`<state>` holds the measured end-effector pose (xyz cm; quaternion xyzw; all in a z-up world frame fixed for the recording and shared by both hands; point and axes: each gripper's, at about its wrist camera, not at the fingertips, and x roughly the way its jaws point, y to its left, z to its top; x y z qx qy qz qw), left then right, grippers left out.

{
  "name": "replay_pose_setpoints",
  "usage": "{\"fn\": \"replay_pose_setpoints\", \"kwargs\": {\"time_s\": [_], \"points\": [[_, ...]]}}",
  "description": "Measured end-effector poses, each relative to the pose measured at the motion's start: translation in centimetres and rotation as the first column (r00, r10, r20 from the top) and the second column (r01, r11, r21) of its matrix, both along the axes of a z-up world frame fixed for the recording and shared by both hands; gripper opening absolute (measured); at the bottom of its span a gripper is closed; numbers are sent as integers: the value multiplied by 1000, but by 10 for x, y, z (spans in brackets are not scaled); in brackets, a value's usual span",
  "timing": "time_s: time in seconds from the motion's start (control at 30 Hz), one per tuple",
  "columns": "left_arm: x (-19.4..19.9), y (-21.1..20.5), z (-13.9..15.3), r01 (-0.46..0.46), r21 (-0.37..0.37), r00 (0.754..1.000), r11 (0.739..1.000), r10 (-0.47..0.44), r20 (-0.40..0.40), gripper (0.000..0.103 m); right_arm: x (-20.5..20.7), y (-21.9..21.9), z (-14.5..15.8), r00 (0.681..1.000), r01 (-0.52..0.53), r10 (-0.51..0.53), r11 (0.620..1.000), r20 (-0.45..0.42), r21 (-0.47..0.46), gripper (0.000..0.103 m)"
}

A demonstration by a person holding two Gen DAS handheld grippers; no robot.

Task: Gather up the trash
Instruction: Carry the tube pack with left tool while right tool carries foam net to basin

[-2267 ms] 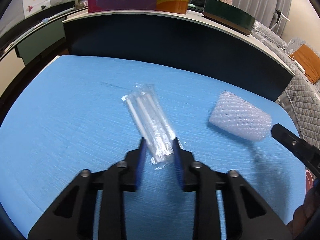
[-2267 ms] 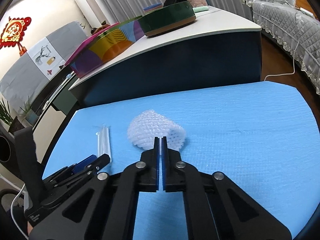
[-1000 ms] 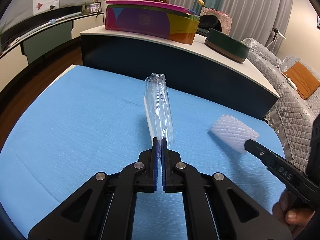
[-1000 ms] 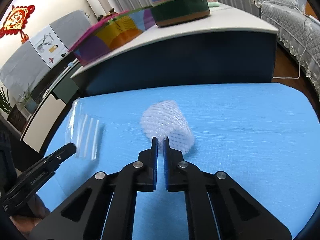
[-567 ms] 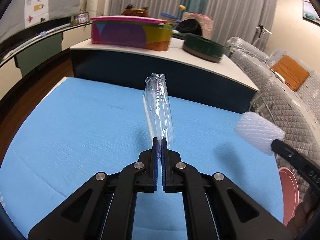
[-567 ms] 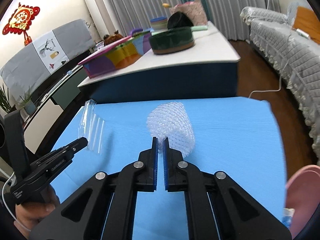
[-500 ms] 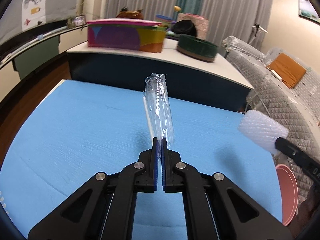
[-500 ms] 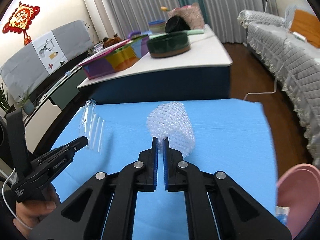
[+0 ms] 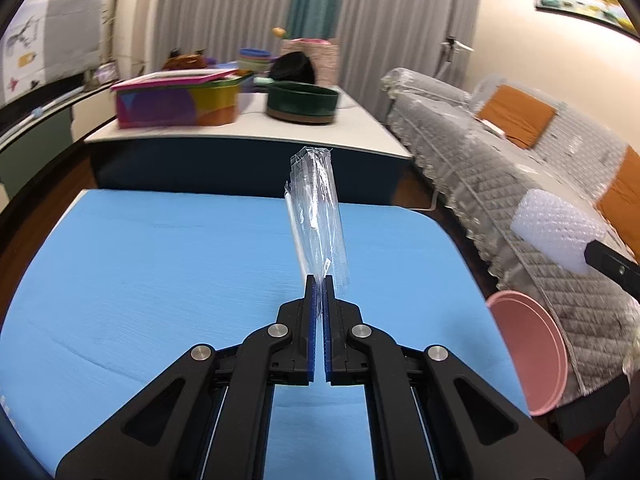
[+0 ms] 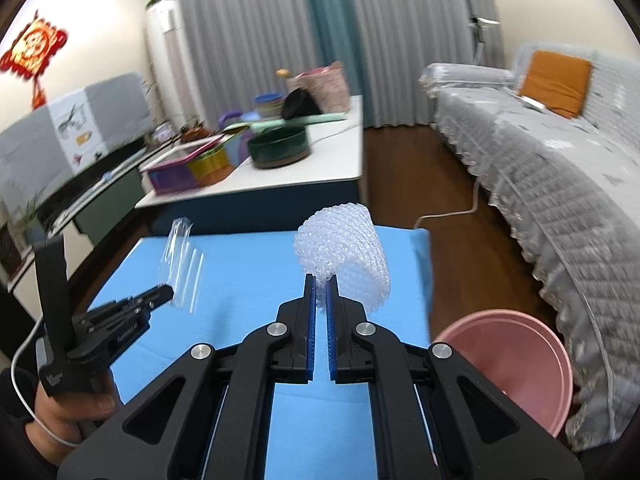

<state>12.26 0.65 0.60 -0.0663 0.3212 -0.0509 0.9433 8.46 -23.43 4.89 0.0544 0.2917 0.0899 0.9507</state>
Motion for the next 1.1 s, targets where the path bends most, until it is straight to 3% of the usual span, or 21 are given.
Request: {"fn": "replay_pose_setpoints", "kwargs": {"time_s": [0.17,0.53,1.1], "points": [[-6,-28,3,71,10,997,997,-71,10,3,-21,-27,-12,996,80,-79,997,27,-16,5],[-6,-92,-2,207,4,978,978,-207,9,3,-32,-97,-37,971,239,-239,971,-2,1,5],[-13,-194,-15,446,-32,895,895,-445,11,3,-49,-155,-61,939,342,-343,939,-38,-21,5]]}}
